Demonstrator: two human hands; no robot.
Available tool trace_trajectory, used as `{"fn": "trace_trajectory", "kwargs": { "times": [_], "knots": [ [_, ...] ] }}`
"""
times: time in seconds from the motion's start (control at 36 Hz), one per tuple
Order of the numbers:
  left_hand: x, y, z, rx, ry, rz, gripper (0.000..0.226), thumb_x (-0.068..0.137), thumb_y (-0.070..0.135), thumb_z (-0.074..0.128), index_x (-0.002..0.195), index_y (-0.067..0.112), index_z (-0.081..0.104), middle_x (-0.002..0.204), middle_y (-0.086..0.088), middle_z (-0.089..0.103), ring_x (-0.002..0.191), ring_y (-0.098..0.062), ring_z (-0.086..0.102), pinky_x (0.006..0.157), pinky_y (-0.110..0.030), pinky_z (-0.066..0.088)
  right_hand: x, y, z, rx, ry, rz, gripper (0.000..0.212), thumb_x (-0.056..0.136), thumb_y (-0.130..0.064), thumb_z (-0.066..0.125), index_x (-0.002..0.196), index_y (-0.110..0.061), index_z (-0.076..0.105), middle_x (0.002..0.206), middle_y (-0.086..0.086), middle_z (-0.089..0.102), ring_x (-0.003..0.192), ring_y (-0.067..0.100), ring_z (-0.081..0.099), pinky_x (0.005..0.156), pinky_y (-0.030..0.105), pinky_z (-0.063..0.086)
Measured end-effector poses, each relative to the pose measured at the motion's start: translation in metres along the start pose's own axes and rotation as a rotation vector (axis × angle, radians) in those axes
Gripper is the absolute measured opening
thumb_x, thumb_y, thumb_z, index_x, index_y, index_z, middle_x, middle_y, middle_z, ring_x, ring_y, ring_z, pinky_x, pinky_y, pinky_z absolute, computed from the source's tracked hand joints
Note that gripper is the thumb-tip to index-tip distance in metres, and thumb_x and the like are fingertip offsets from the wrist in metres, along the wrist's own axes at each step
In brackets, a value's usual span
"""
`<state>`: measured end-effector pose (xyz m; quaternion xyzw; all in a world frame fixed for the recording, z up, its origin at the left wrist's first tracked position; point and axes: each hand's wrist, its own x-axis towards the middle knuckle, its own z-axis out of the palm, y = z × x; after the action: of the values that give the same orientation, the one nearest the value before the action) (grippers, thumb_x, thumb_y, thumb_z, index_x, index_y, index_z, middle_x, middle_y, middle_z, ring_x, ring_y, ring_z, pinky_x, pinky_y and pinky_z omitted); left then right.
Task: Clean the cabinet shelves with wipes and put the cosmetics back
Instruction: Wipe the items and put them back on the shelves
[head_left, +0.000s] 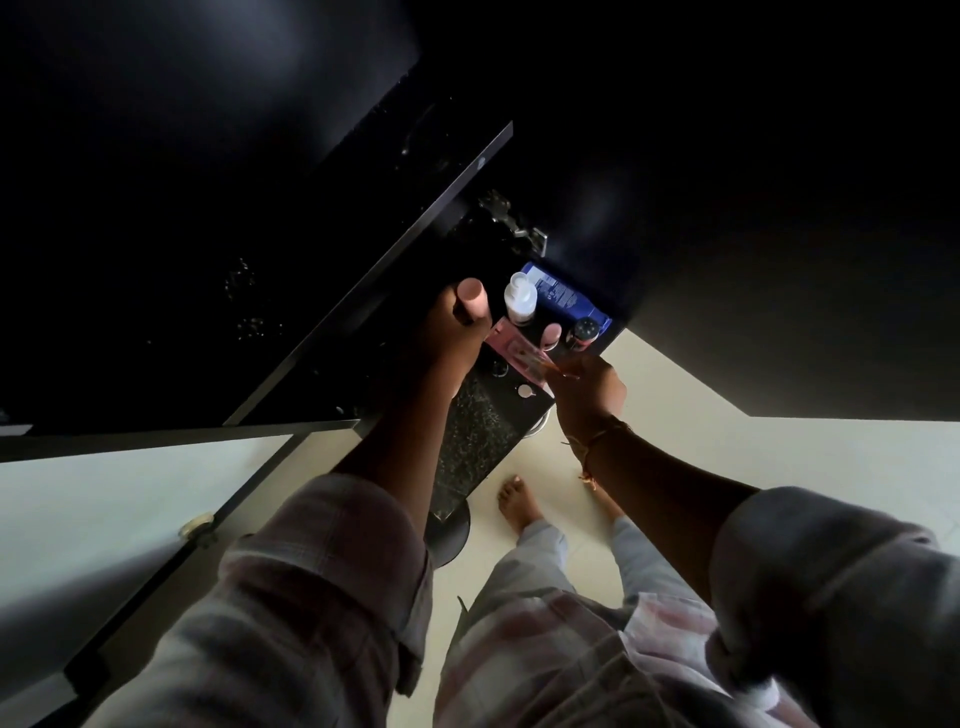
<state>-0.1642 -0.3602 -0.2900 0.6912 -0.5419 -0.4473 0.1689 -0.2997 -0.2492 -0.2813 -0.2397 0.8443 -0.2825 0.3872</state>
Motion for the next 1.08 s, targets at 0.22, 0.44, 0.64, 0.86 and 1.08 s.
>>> {"fn": "trace_trajectory", "kwargs": {
  "times": [0.22,0.44,0.64,0.86,1.08],
  "knots": [
    [-0.002,-0.001,0.000,0.023,-0.009,0.009,0.045,0.075,0.033,0.074,0.115,0.028,0.055,0.105,0.005,0.067,0.099,-0.015,0.064,0.088,-0.045,0.054,0.002,0.004,0.005,0.008,0.017,0.021,0.015,0.079,-0.031,0.072,0.086,-0.018,0.069,0.084,-0.003,0.069,0.079,0.016,0.058,0.067,0.025,0.038],
    [-0.004,0.002,0.000,0.094,-0.024,0.060,0.043,0.077,0.034,0.072,0.116,0.026,0.054,0.106,0.004,0.066,0.099,-0.016,0.063,0.088,-0.044,0.054,0.004,0.008,0.005,0.021,0.002,0.000,0.003,0.078,-0.023,0.070,0.080,-0.025,0.069,0.084,-0.003,0.071,0.084,0.020,0.064,0.073,0.030,0.048],
    [-0.003,0.003,0.000,0.140,-0.063,0.097,0.035,0.076,0.039,0.066,0.108,0.033,0.053,0.101,0.007,0.065,0.094,-0.015,0.063,0.085,-0.042,0.054,0.004,0.011,0.005,0.053,-0.006,0.011,0.010,0.075,-0.027,0.072,0.085,-0.026,0.071,0.080,-0.006,0.071,0.080,0.017,0.064,0.072,0.032,0.052],
    [0.000,0.009,-0.002,0.170,-0.057,0.134,0.027,0.088,0.044,0.058,0.101,0.020,0.056,0.096,0.001,0.065,0.090,-0.018,0.063,0.081,-0.037,0.053,0.002,0.011,0.003,0.063,-0.028,0.010,0.008,0.074,-0.027,0.074,0.082,-0.027,0.070,0.080,-0.006,0.072,0.080,0.018,0.066,0.075,0.037,0.055],
    [0.004,0.014,-0.002,0.014,-0.067,0.085,0.026,0.082,0.026,0.063,0.107,0.017,0.060,0.095,0.000,0.066,0.088,-0.018,0.064,0.080,-0.036,0.054,0.003,0.013,0.004,0.053,-0.050,-0.012,0.004,0.082,-0.026,0.067,0.084,-0.028,0.070,0.071,-0.007,0.071,0.074,0.018,0.069,0.073,0.039,0.057]
  ]
}}
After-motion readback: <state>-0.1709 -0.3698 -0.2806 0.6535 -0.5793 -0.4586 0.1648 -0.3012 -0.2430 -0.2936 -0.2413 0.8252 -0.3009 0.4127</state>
